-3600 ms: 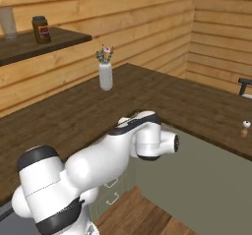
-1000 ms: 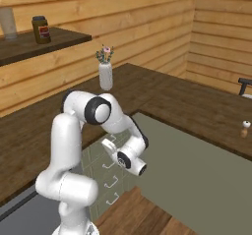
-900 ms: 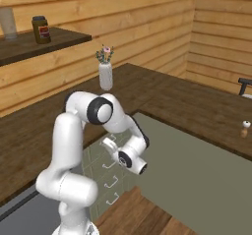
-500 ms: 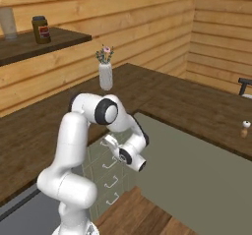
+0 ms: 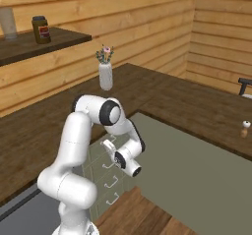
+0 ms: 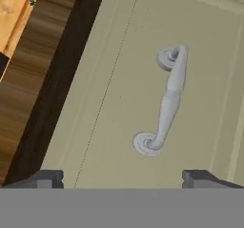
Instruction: Take a straw from the drawer in front and place it inside the glass cup on the dining counter.
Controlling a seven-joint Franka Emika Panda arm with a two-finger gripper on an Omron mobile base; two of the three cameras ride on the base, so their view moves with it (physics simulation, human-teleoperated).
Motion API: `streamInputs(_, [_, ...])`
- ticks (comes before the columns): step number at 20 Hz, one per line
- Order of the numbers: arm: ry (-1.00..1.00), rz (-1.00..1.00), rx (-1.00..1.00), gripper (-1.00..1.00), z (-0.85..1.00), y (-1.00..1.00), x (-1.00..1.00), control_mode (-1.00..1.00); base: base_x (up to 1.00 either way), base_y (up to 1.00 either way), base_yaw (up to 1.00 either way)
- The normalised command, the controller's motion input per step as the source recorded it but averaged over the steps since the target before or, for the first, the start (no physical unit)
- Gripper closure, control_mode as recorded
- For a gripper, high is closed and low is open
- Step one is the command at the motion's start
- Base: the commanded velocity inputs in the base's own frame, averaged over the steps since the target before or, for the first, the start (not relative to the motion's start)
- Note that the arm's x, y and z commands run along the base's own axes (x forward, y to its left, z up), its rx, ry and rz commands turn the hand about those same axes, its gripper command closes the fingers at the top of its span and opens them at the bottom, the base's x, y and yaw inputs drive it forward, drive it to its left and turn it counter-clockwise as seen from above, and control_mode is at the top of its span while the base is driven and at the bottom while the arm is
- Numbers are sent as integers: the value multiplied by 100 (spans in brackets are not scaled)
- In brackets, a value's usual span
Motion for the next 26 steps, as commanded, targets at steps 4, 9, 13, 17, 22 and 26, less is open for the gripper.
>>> streamInputs(4, [1,-4,0,-100,-2,0,36,-100,0,0,0])
streamInputs(9, [0,0,0,-100,0,0,46,-100,0,0,0])
streamInputs(13, [5,0,0,-100,-10,0,47,-100,0,0,0])
streamInputs(17, [10,0,0,-100,-28,0,43,-100,0,0,0])
streamInputs(22, [12,0,0,-100,-38,2,35,-100,0,0,0])
streamInputs(26, [9,0,0,100,-39,19,18,-100,0,0,0])
